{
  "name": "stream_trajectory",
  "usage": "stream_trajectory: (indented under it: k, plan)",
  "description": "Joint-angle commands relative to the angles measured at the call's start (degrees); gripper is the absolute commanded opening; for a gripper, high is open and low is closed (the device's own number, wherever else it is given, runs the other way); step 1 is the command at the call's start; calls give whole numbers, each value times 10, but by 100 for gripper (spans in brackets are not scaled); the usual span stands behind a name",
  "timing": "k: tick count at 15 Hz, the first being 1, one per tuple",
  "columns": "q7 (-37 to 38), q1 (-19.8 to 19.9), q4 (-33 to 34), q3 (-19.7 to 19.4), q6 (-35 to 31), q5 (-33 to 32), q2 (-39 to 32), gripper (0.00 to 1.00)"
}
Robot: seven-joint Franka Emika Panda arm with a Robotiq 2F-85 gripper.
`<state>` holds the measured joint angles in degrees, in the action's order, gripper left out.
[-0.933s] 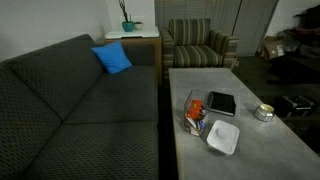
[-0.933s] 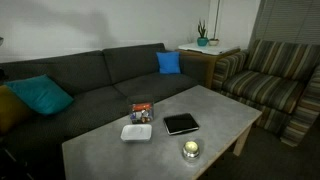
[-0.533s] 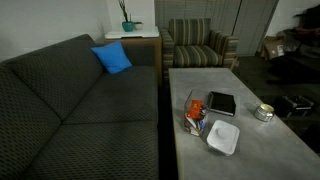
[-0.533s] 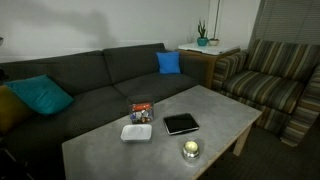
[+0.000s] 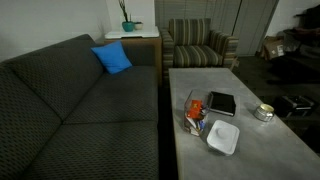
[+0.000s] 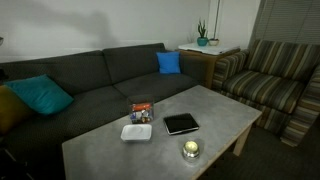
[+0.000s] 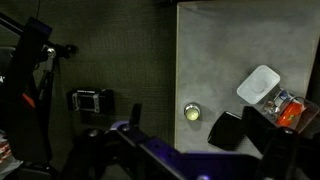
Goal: Remove the orange object from the storage container and put it on the table
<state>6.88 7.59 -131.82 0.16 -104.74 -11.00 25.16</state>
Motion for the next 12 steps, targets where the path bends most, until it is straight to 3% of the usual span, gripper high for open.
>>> stream_trajectory:
  k: [1, 12]
  plan:
    - [-40, -20, 53, -7, -11, -11, -72, 100]
    - [-268, -89, 243, 15, -131, 5, -309, 100]
